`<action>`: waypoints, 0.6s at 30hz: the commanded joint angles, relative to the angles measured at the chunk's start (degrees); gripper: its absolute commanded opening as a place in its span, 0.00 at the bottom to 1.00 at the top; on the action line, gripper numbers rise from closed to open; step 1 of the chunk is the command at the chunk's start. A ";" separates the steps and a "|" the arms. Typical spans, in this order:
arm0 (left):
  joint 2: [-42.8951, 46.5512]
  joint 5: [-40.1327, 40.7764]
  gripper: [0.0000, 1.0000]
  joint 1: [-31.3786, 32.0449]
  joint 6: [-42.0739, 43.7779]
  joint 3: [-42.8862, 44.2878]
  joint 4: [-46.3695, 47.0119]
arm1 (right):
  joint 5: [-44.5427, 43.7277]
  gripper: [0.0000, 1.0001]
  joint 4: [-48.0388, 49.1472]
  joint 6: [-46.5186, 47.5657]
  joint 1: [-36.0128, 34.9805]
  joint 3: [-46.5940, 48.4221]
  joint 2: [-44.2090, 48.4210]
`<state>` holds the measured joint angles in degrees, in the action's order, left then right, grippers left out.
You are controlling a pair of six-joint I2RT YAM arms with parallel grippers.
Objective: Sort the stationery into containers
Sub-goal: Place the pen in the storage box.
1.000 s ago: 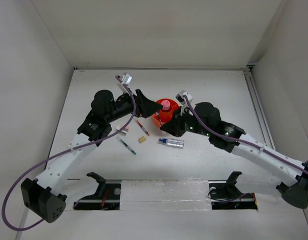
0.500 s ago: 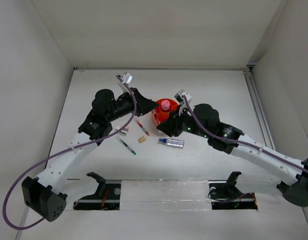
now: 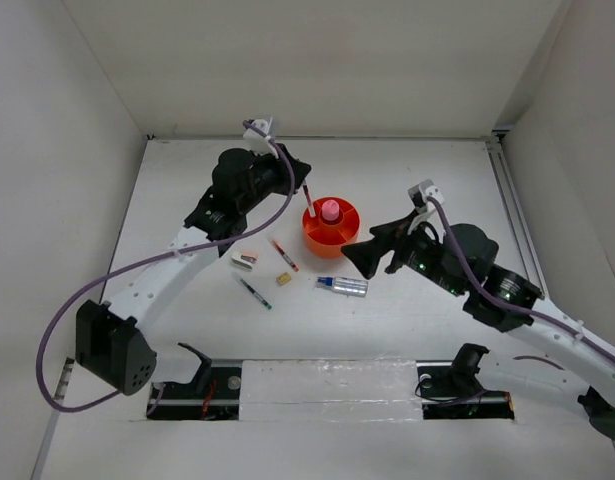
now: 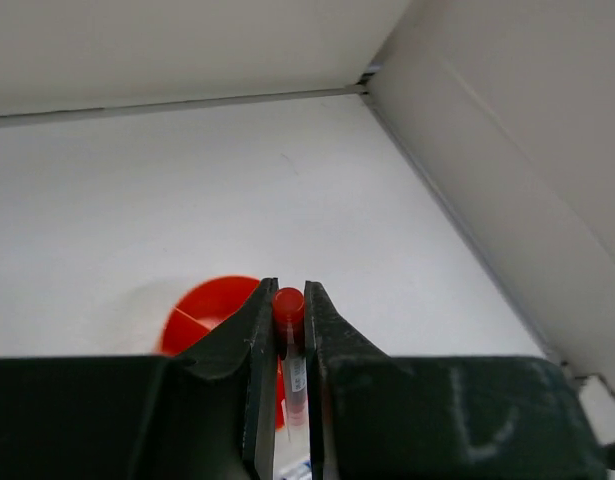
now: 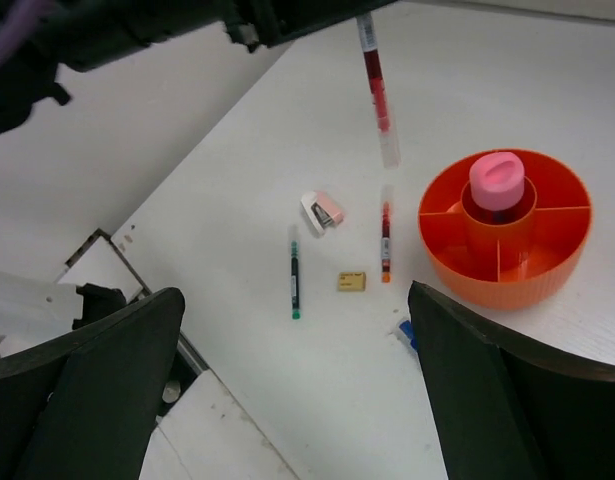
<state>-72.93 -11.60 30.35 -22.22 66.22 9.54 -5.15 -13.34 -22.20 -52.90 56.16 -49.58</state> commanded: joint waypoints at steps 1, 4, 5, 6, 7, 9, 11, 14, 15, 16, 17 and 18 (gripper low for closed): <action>-5.10 3.08 0.00 -0.03 9.02 1.55 6.53 | -3.47 1.00 -4.58 1.10 -0.18 -1.14 3.69; -9.32 1.31 0.00 -0.03 11.58 1.55 9.00 | -3.99 1.00 -7.13 1.10 -0.18 -1.84 7.39; -10.04 1.31 0.00 -0.03 12.71 2.16 9.00 | -3.99 1.00 -7.66 1.10 -0.18 -2.45 9.14; -10.57 1.31 0.00 -0.03 13.33 2.16 9.79 | -3.99 1.00 -8.27 0.49 -0.18 -3.16 10.02; -10.57 1.31 0.00 -0.03 13.34 2.16 9.80 | -3.99 1.00 -8.97 0.49 -0.18 -3.16 10.90; -11.97 2.01 0.00 -0.03 14.48 2.16 10.50 | -3.99 1.00 -8.98 -0.04 -0.18 -4.91 13.18; -12.59 2.80 0.00 -0.03 15.01 2.16 11.20 | -3.99 1.00 -8.98 -0.04 -0.18 -5.62 14.33; -14.25 2.81 0.00 -0.03 16.24 2.69 11.20 | -3.99 1.00 -9.60 -0.57 -0.18 -5.62 14.34; -15.13 2.81 0.00 -0.03 16.24 2.69 11.72 | -3.99 1.00 -9.60 -0.57 -0.18 -5.62 14.34; -15.66 2.81 0.00 -0.03 16.24 2.69 12.51 | -3.99 1.00 -9.60 -0.57 -0.18 -5.62 14.34; -16.28 2.81 0.00 -0.03 16.24 2.69 12.52 | -3.99 1.00 -9.60 -0.57 -0.18 -5.62 13.73; -17.50 2.28 0.00 -0.03 16.24 2.17 12.52 | -3.99 1.00 -9.60 -0.57 -0.18 -5.62 13.72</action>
<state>-88.38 -9.15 30.28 -7.66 66.76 18.33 -8.23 -23.44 -22.33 -52.90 50.57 -35.66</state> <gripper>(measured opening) 0.066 0.999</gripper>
